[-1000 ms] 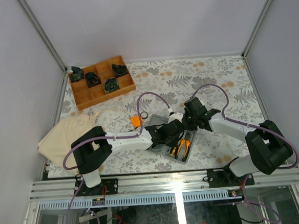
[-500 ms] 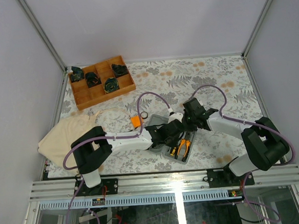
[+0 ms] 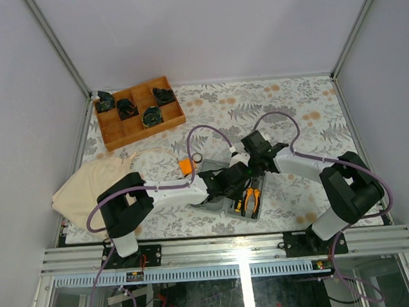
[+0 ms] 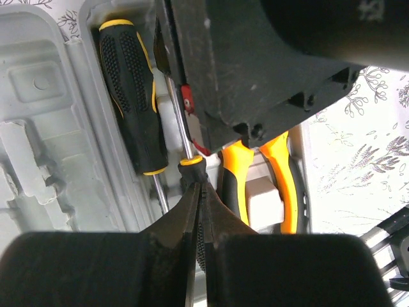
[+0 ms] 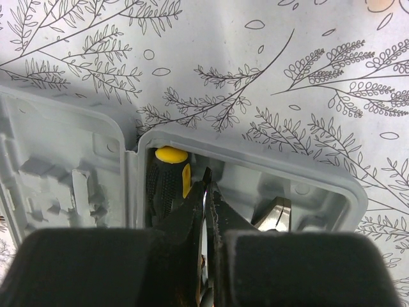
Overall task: Sort the tools into containers
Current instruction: Adjust the screwdriver in the storage box.
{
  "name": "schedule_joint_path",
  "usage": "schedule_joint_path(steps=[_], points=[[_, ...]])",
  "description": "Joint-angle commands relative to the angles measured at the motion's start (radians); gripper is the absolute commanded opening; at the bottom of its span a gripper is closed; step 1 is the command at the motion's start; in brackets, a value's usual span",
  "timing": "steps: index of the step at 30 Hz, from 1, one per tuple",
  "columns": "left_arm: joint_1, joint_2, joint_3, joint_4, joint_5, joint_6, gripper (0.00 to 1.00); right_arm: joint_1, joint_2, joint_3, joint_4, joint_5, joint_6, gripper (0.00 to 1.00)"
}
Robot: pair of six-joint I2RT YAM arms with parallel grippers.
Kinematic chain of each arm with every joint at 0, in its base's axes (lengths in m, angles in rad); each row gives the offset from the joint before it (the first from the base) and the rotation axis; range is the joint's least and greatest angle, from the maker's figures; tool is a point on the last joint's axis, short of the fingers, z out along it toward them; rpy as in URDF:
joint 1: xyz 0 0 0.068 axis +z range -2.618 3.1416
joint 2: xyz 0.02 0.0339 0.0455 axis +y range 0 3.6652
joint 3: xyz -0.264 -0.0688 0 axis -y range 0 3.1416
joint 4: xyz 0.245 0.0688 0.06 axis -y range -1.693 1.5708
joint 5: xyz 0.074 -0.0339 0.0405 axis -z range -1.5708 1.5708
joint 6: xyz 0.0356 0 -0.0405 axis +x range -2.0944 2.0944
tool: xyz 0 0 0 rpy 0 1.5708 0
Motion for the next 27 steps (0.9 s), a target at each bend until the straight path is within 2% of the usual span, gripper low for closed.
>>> schedule_joint_path(steps=[1, 12, 27], points=[[-0.011, 0.072, -0.053, -0.040, 0.073, 0.009, 0.00, 0.034, 0.139, -0.060, -0.097, 0.014, -0.037, 0.00], [-0.011, 0.089, -0.035, -0.050, 0.079, 0.011, 0.00, 0.039, 0.226, -0.061, -0.127, 0.041, -0.048, 0.00], [-0.030, 0.200, -0.105, -0.130, 0.118, -0.035, 0.00, 0.039, 0.179, -0.064, -0.116, 0.028, -0.036, 0.00]])
